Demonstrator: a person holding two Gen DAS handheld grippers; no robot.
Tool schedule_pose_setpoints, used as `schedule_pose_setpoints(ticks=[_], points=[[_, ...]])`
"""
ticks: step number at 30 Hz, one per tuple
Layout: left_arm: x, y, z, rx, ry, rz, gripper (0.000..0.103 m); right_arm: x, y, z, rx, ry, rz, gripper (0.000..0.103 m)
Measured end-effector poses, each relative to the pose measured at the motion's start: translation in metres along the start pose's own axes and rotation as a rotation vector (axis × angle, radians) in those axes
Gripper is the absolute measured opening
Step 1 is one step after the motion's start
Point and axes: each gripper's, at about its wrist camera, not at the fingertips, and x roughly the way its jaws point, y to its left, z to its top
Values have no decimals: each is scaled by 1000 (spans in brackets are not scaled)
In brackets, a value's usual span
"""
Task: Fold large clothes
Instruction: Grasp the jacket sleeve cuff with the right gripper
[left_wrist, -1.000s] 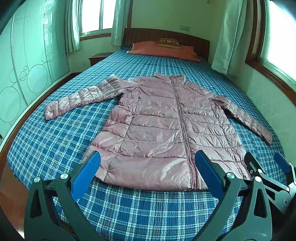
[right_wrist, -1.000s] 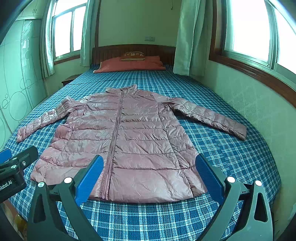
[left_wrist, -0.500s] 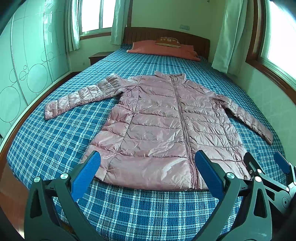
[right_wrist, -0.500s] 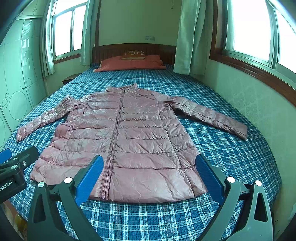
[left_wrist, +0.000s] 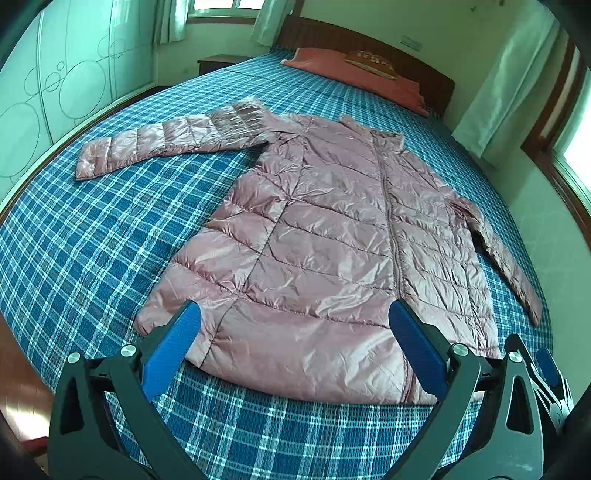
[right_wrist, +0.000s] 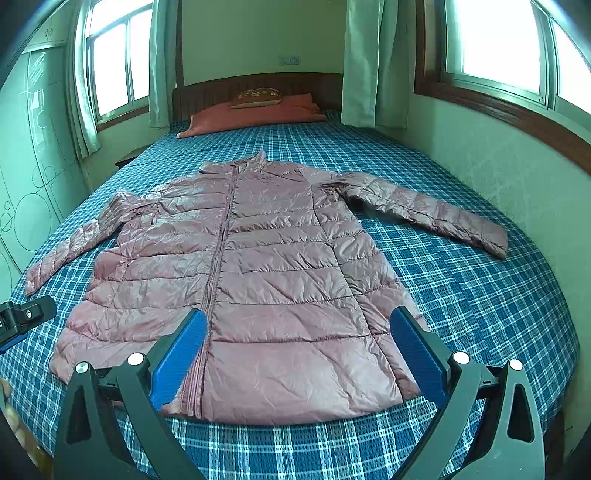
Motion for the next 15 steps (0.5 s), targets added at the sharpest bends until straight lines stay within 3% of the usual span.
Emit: schedule_pose_setpoints(ticks=[6, 7, 9, 12, 15], points=[[44, 31, 29, -124, 55, 40, 98, 39, -17, 13, 71, 32, 55, 99], [51, 36, 33, -149, 67, 41, 86, 46, -22, 15, 90, 42, 65, 99], [64, 48, 39, -201, 85, 85, 73, 59, -33, 19, 130, 50, 79, 99], [79, 67, 44, -287, 107, 99, 73, 76, -49, 23, 176, 62, 65, 98], [88, 79, 51, -346, 86, 168, 73, 90, -66, 28, 221, 64, 57, 98]])
